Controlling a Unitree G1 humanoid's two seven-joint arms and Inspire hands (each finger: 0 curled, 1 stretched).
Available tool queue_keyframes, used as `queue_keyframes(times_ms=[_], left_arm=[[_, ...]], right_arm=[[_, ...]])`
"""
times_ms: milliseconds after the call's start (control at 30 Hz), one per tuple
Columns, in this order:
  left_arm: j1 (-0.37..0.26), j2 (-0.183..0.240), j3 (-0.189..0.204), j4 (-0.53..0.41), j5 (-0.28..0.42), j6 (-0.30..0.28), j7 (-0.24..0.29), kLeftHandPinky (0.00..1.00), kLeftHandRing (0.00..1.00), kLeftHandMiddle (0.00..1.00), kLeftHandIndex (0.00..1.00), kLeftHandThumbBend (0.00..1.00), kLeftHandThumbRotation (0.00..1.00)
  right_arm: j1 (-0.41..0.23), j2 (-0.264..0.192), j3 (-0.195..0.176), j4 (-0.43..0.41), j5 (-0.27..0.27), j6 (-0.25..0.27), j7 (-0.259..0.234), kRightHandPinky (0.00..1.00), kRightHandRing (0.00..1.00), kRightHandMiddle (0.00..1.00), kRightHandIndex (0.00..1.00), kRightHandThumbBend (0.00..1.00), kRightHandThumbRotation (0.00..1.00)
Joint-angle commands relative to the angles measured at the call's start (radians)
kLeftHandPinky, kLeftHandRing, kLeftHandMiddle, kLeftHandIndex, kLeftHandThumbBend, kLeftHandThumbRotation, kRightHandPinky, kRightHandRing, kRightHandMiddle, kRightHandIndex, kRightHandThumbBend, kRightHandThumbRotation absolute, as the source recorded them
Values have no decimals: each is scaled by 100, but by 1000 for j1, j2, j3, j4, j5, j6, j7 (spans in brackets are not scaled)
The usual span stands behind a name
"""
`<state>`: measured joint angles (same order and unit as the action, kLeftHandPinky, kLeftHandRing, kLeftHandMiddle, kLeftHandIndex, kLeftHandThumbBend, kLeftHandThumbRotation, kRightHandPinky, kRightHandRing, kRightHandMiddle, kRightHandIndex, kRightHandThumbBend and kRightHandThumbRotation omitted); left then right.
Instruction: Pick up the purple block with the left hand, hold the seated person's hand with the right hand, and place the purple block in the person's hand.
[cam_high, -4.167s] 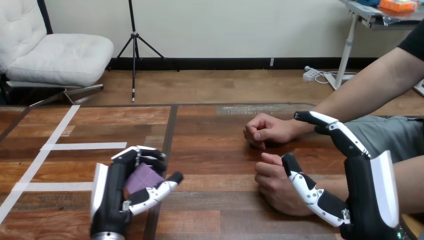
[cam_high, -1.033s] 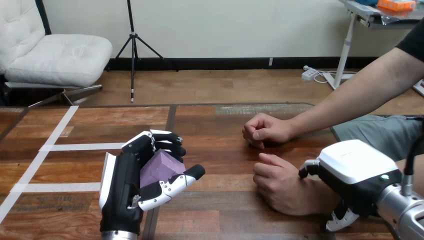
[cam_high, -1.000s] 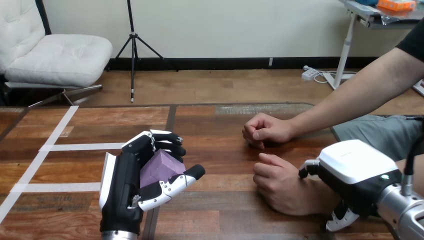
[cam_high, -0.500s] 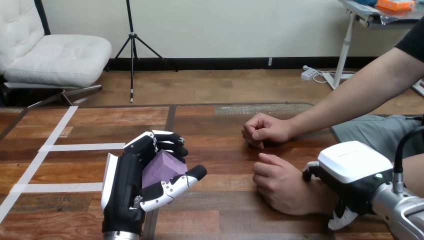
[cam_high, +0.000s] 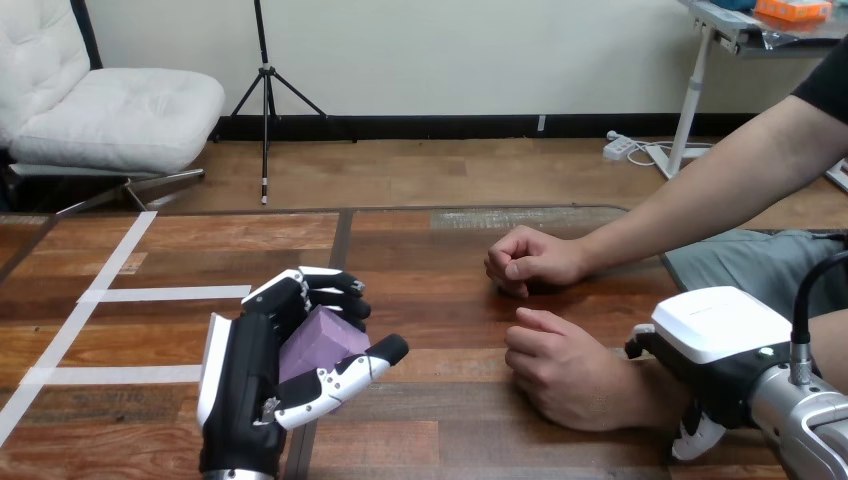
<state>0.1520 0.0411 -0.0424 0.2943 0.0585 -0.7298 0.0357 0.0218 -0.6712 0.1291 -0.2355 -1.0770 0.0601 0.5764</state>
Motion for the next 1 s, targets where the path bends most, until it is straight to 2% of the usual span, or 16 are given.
queue_keyframes(times_ms=[0,267,400,767,967], left_arm=[[-36,-1,11,-53,-10,-14,-6,38,44,50,52,76,3],[-35,-6,15,-54,-18,-10,-15,38,44,50,51,76,3],[-36,-6,18,-51,-11,-11,-12,38,44,50,51,76,3],[-39,-4,22,-46,-11,-14,-17,38,44,50,51,76,3],[-42,-4,25,-42,-7,-20,-17,38,43,50,51,76,3]], right_arm=[[-57,13,3,-6,-12,35,-13,84,83,83,81,77,13],[-55,10,8,-7,-4,55,-29,84,83,84,82,77,14],[-50,19,4,-10,-2,65,-62,82,82,83,82,78,15],[-42,30,3,-25,-8,97,-101,82,83,84,83,78,14],[-46,30,9,-41,-14,121,-77,82,82,84,82,78,14]])
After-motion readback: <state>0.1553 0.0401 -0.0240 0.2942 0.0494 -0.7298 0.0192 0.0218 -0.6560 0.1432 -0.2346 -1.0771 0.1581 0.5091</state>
